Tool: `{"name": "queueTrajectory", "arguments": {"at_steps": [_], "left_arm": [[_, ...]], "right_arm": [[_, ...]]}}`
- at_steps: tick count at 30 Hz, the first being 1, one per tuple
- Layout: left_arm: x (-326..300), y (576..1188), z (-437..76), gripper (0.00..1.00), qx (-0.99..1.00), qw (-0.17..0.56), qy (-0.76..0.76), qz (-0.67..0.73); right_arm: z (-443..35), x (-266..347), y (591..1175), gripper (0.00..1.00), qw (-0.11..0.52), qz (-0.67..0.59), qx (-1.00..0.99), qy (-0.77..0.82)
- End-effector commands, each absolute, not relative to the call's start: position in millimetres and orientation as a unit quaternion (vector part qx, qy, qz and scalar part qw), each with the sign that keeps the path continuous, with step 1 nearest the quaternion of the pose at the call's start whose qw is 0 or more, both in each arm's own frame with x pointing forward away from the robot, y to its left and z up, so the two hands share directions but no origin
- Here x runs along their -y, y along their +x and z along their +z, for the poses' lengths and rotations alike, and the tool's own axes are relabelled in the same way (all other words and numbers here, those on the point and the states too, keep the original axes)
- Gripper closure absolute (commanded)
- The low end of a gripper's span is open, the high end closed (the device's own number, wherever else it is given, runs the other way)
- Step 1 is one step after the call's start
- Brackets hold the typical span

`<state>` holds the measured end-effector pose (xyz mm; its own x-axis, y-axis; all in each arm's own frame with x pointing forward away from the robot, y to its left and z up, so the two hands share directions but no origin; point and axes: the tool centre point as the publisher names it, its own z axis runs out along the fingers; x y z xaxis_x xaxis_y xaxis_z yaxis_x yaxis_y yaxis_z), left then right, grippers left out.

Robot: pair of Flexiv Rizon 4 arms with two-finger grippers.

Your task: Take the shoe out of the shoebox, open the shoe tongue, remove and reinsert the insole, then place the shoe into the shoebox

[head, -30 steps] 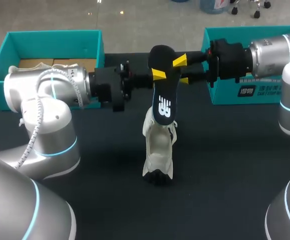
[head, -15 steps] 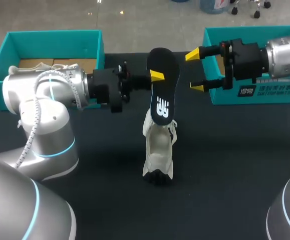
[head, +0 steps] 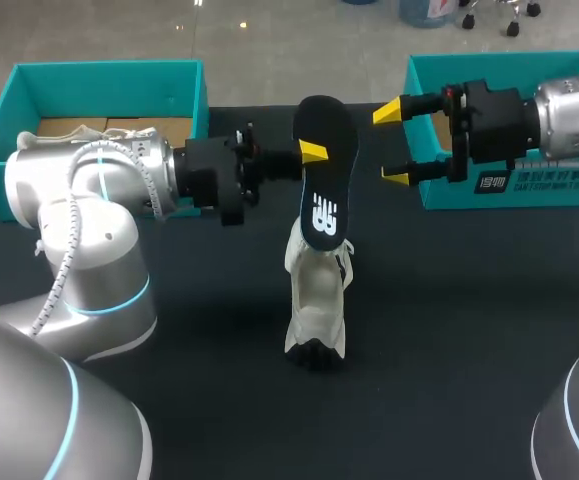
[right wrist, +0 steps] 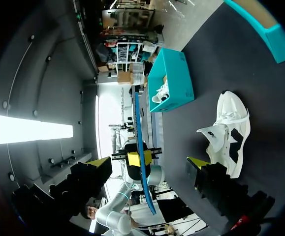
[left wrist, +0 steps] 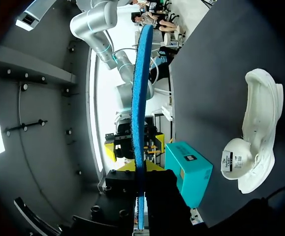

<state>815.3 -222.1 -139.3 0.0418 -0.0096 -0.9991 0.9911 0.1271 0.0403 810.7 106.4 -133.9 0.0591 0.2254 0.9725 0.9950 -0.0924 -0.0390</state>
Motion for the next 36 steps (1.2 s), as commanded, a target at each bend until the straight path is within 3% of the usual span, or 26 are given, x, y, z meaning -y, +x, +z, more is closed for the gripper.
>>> {"name": "queueTrajectory", "arguments": {"at_steps": [1,23,36], "left_arm": [[222.2,814.9,-139.4,1.00,-0.517,0.544,0.475,-0.459],[222.2,814.9,-139.4,1.00,-0.517,0.544,0.475,-0.459],[222.2,814.9,-139.4,1.00,-0.517,0.544,0.475,-0.459]], "right_arm": [[-133.9,-106.8,810.4,0.00,0.428,-0.447,0.520,-0.589],[-145.9,-7.9,779.4,0.00,0.284,-0.396,0.554,-0.676],[-155.5,21.1,754.7,0.00,0.206,-0.371,0.588,-0.688]]}}
